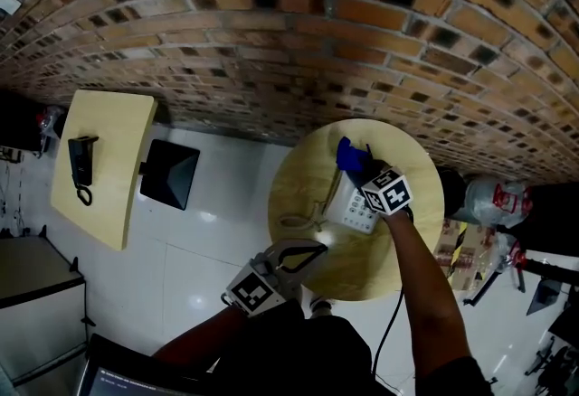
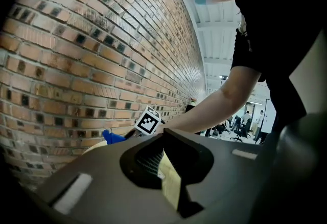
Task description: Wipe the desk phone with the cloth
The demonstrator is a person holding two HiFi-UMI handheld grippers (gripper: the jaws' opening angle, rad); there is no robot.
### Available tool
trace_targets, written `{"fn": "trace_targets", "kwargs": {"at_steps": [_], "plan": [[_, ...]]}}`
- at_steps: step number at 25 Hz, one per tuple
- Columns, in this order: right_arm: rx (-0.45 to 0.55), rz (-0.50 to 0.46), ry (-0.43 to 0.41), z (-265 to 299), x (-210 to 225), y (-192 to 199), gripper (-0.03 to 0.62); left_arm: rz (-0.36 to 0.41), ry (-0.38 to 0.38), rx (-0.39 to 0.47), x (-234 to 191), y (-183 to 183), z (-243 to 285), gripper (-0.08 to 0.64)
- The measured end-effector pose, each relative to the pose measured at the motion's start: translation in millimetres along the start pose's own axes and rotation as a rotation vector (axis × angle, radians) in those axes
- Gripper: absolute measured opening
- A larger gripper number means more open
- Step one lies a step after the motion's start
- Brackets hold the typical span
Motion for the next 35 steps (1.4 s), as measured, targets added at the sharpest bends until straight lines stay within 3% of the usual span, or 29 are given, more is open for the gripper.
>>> {"fn": "trace_targets", "kwargs": {"at_steps": [4,12,19,26,35], "plan": [[0.001,0.004,-0.066,-8.7,-33.2,14.3,0.084,-0.020,-0.004,0.000,-1.1,2.9,-1.9,0.000],[-0.049,-0.018,-0.195,-8.0,-115.0,68.4,0.084,0.016,0.043,-0.009,7.3,4.7,11.9,0.000],[-0.114,0.019,-0.243,-5.7,-139.1,104.8,0.084,0.002,0.063,-0.022,18.7,7.1,22.6,0.000],[-0.057,0.128,-0.127,-50.2,-87.0,119.4,0.084,0.012,0.104,-0.030,31.6,5.4,38.2,0.000],[-0.037,0.307,0.171,-109.7,45.6,173.7,0.084,0.012,0.149,-0.041,43.8,7.0,58.0,0.000]]}}
Point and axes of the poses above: the fingertips, and each gripper's own axes: z forward along the fingers, x to its right, y out of its underside, the point moved 7 cm from there along -z, backward along the fingers, and after that the axes turned 10 degrees about y, right-handed, at the moved point
